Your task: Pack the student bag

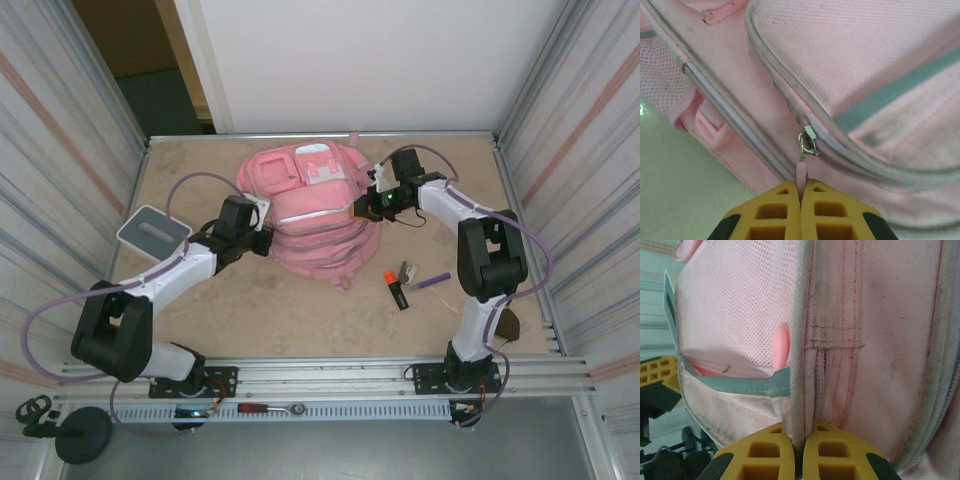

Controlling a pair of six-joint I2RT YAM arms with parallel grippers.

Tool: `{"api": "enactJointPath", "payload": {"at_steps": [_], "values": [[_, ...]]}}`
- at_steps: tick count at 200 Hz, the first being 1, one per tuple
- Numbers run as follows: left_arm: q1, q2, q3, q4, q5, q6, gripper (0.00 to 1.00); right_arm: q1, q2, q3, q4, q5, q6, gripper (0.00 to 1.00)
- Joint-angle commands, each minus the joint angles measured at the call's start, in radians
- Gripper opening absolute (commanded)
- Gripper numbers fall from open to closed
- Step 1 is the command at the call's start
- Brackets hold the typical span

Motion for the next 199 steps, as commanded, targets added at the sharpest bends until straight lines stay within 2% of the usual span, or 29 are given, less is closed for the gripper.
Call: {"api": "enactJointPath", "payload": {"at_steps": [1,19,39,69,81,89,108,139,199], "values": [[0.026,0.053,0.070,0.048,-0.045,0.038,0.03,-0.014,0.022,0.033,-0.051,-0.006,-0.067,0.00],[0.027,0.083,0.098,0.043,-0.065,0.040,0.13,-0.013,0.029,0.039,-0.052,-0.013,-0.067,0.00],[0.027,0.027,0.062,0.058,-0.067,0.056,0.32,-0.015,0.017,0.042,-0.051,-0.025,-0.053,0.00],[0.002,-0.175,-0.113,0.243,0.069,0.174,0.57,-0.010,-0.023,0.037,0.008,-0.110,0.036,0.00],[-0.022,-0.212,-0.130,0.273,0.125,0.236,0.74,-0.011,-0.042,0.039,0.026,-0.133,0.066,0.00],[-0.042,-0.215,-0.117,0.264,0.164,0.285,0.79,-0.012,-0.053,0.040,0.034,-0.146,0.083,0.00],[-0.100,-0.162,-0.036,0.194,0.205,0.402,0.83,-0.013,-0.071,0.043,0.065,-0.185,0.124,0.00],[-0.174,-0.030,0.105,0.125,0.193,0.569,0.87,-0.016,-0.076,0.050,0.106,-0.231,0.176,0.00],[-0.183,0.169,0.305,0.009,0.170,0.690,0.88,-0.021,-0.079,0.060,0.119,-0.255,0.196,0.00]]}}
